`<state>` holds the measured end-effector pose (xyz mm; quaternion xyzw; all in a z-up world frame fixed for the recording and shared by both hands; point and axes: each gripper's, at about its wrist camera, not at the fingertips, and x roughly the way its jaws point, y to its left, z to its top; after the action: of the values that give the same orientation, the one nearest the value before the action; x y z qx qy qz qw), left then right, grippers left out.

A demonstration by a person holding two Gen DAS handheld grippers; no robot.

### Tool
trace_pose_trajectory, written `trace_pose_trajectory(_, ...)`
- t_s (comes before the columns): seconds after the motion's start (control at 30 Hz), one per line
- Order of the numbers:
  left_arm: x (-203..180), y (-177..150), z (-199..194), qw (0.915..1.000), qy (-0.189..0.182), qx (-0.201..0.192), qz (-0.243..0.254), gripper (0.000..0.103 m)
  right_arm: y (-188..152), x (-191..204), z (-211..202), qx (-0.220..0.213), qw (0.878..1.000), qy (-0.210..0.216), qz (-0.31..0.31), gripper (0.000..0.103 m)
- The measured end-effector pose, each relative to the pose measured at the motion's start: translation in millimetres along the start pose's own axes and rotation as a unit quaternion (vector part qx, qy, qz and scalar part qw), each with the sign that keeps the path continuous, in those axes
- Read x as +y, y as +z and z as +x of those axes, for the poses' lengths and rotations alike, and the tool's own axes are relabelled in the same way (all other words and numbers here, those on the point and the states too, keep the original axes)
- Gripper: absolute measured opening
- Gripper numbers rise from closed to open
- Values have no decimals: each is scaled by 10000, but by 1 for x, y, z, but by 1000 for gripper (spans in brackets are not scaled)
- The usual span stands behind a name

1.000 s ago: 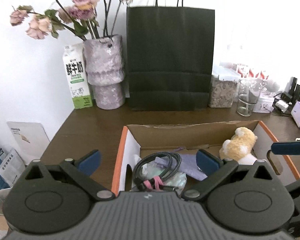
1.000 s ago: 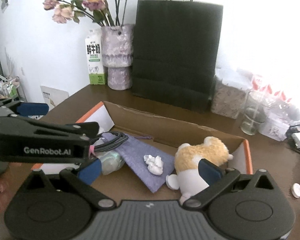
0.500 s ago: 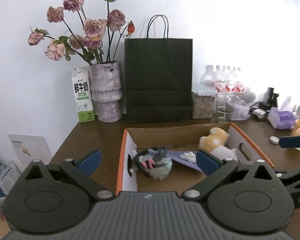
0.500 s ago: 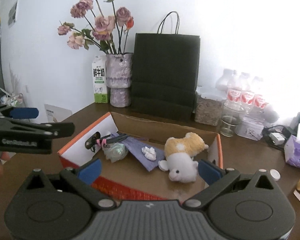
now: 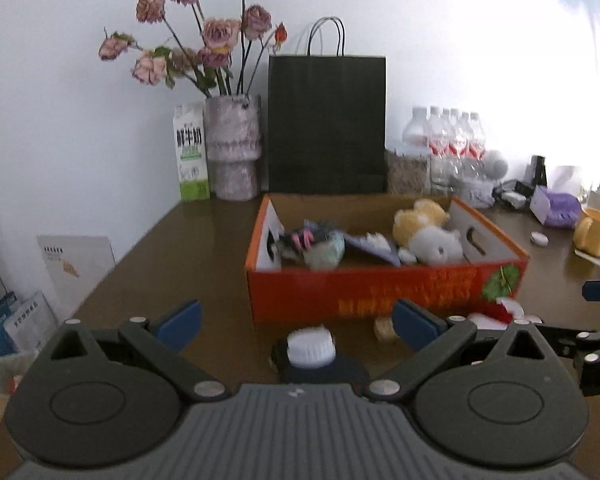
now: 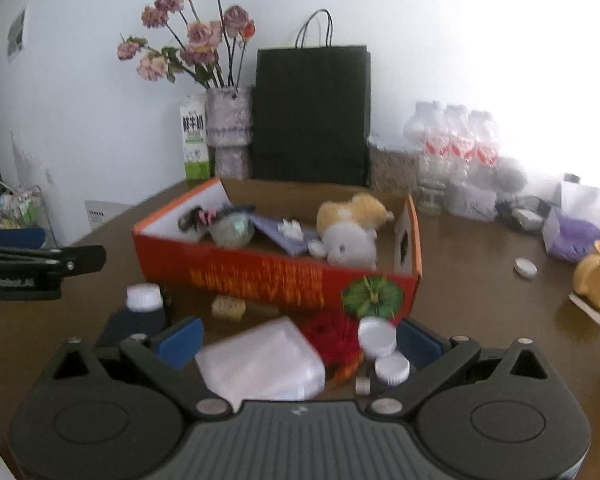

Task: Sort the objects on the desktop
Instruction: 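Withdraw both grippers from the box toward the table, then grasp the black bottle by its white cap with the left gripper while right grasps stacked white caps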

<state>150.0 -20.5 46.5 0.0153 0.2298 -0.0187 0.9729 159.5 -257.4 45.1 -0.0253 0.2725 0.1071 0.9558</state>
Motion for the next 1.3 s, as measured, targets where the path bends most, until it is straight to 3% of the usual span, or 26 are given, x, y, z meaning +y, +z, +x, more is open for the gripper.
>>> trace_pose_trajectory(0.37,-6,-37,-6,9988,-90,451,-148,103,-47,8,-4,377,9992,-77,141,103)
trace_pose_trajectory(0.93,-12,-38,22,9966,86,808,-144,103,-52,-28,12,514,9973,-412,318,102)
trace_pose_trajectory(1.2,-10,-27,39,9961,219,837,-184,103,-45,-57,37,598,9962,-523,359,94)
trace_pose_trajectory(1.3,-11,-23,47,9958,261,858,-170,103,-39,-65,45,585,9964,-506,352,80)
